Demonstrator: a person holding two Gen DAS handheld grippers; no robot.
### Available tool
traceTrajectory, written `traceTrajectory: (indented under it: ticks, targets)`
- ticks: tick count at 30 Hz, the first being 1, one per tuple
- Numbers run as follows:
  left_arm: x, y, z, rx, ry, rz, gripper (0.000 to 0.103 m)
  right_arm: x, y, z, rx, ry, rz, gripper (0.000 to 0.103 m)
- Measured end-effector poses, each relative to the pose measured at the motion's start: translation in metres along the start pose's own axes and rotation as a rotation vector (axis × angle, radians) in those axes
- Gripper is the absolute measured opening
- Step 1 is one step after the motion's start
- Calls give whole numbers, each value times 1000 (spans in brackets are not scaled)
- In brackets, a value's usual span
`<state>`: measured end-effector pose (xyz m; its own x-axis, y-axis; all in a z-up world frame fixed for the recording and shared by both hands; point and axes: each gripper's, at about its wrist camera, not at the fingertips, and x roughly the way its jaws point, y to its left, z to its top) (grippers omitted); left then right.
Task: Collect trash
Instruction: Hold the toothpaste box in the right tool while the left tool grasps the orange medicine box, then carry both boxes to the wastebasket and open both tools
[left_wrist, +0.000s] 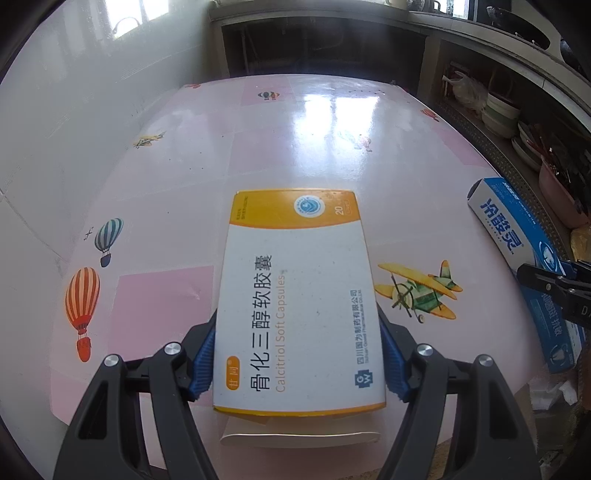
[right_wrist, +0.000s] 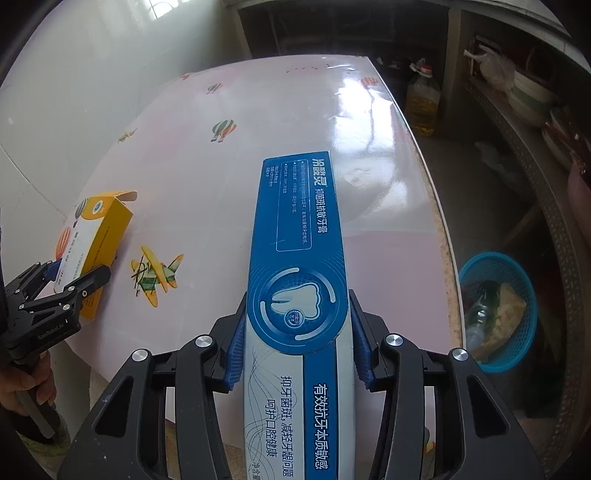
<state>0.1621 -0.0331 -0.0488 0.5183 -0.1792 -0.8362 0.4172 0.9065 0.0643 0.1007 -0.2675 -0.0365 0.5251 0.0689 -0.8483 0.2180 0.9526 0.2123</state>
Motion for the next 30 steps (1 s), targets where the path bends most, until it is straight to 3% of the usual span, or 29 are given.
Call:
traceTrajectory:
  ticks: [5,10,15,20,25,30]
  targets:
    - [-9,4,-2,-20,-24,-12,70,-4,-5,0,33,-25,31,44]
    - [-28,-2,4,-15,-65,-47,70,-33,-22,2,88,-109,47,44]
    - [-55,-35,25,38,-141,-133,70,-81,-82,-8,217,-213,-21,44]
    - [-71,-105,56,152,-170,-288,70,-118,-165,-50,415,-255,-132,44]
    - [-52,-204,86,298,-66,-445,70,-114,-227,-109,607,-215,-175,44]
    - [4,-310,101,391,172,-552,70,-72,-271,-144,763,-142,-120,44]
